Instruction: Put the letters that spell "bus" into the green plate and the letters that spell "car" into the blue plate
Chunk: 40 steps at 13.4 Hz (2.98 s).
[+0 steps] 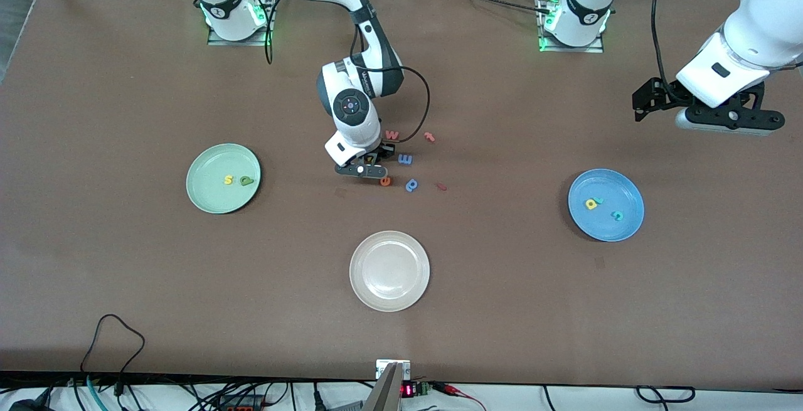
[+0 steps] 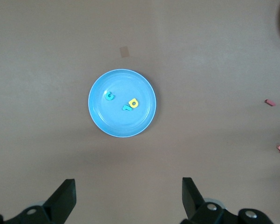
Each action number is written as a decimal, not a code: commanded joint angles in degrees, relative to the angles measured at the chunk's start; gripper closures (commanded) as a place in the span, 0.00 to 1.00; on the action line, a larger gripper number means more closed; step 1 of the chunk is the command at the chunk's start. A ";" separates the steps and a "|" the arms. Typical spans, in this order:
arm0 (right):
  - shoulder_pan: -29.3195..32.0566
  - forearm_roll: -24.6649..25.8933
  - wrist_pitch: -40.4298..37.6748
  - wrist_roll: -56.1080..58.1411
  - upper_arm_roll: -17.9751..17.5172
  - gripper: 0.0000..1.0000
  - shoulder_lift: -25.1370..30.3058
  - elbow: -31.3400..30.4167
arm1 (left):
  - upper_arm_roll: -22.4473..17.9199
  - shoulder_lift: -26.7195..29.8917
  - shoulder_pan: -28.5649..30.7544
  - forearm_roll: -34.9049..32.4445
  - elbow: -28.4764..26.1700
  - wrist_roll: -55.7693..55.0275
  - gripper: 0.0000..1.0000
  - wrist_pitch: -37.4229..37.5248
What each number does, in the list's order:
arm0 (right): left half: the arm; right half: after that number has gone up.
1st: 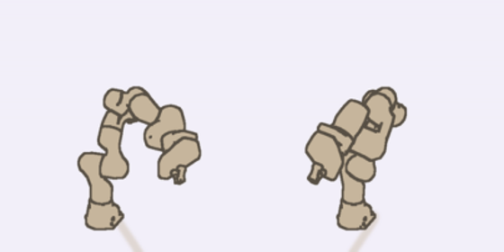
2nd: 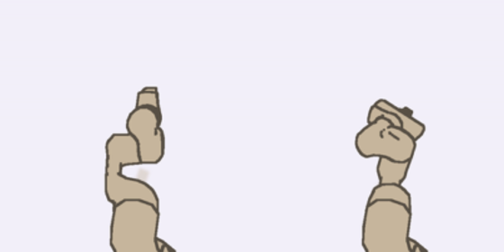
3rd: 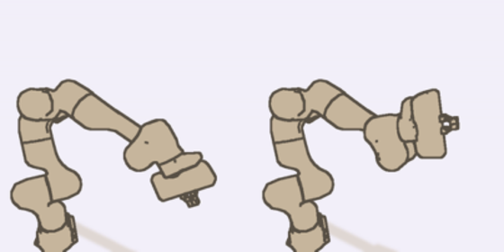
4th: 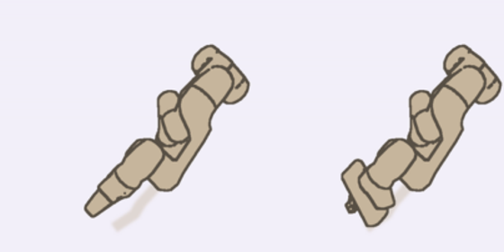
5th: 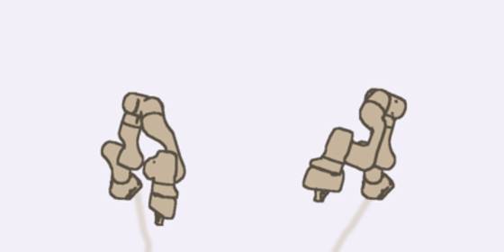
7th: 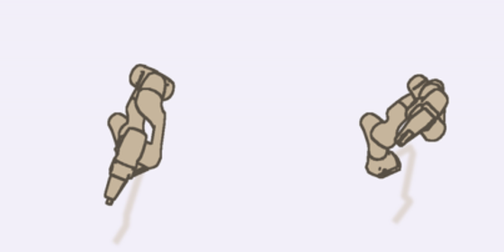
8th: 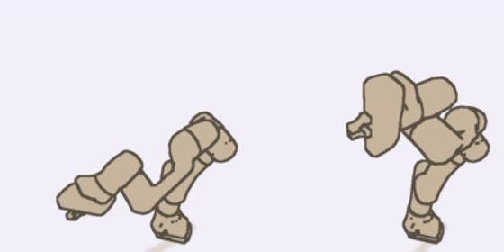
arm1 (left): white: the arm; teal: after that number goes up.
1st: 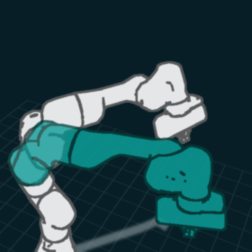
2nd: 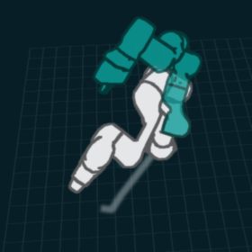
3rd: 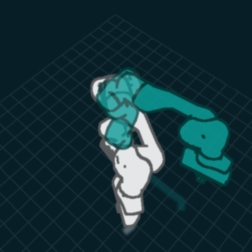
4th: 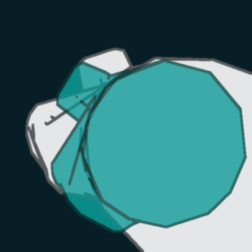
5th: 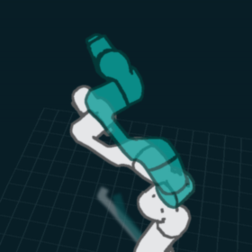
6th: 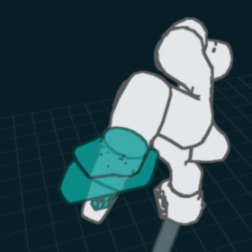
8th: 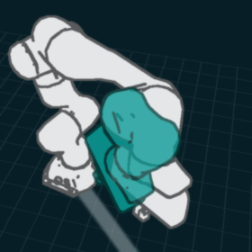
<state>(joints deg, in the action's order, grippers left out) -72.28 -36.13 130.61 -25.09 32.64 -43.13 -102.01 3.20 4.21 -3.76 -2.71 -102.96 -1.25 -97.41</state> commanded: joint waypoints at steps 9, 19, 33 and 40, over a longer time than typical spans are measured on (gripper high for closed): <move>-3.22 5.62 -14.57 4.31 19.46 0.85 3.05 0.58 | 0.23 0.45 -0.11 -1.07 1.01 0.46 0.00 2.67; 13.39 2.65 -15.58 45.79 25.63 0.81 2.79 -9.25 | 1.46 0.36 -0.11 -0.98 1.80 -0.07 0.00 2.84; 13.76 -2.81 -25.38 38.14 29.40 0.00 5.60 0.55 | 1.46 0.36 -0.11 -0.98 1.80 -0.07 0.00 2.84; 2.77 -2.11 -30.14 25.62 38.98 0.00 5.34 8.30 | 1.37 0.36 -0.11 -0.98 1.80 -0.07 0.00 2.84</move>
<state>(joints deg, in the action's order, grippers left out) -67.78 -38.26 103.75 1.27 67.69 -36.88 -96.03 4.49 4.22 -3.76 -2.71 -101.83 -1.28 -95.66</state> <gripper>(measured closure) 0.000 0.000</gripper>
